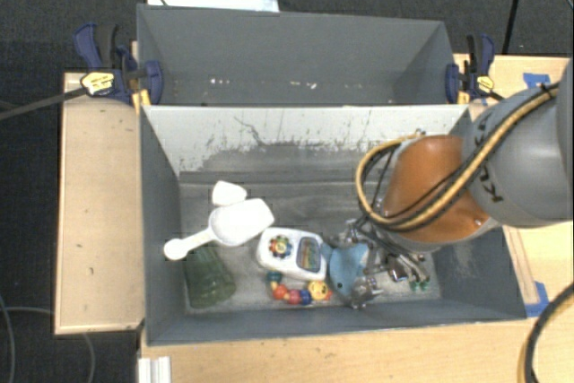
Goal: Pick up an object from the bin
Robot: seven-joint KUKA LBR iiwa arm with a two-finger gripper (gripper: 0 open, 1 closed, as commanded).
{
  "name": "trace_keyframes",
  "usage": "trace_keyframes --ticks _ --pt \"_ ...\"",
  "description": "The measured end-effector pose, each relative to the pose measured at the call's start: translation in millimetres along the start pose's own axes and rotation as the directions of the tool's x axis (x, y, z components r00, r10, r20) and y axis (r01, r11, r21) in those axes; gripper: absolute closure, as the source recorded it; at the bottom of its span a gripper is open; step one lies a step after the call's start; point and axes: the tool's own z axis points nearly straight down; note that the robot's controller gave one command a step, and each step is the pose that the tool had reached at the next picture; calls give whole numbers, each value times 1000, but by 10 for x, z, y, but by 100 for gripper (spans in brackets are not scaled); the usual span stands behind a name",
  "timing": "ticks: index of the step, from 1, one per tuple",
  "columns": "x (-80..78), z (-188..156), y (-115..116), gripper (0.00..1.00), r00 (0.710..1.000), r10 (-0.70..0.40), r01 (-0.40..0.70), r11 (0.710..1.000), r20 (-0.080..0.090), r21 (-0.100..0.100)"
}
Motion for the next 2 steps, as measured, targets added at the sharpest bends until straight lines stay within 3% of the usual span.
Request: trace_keyframes --ticks 1,2 --pt "-2 -61 5 100 1000 1 -1 1000 -4 0" --pt "-2 -60 5 100 1000 1 -1 1000 -4 0"
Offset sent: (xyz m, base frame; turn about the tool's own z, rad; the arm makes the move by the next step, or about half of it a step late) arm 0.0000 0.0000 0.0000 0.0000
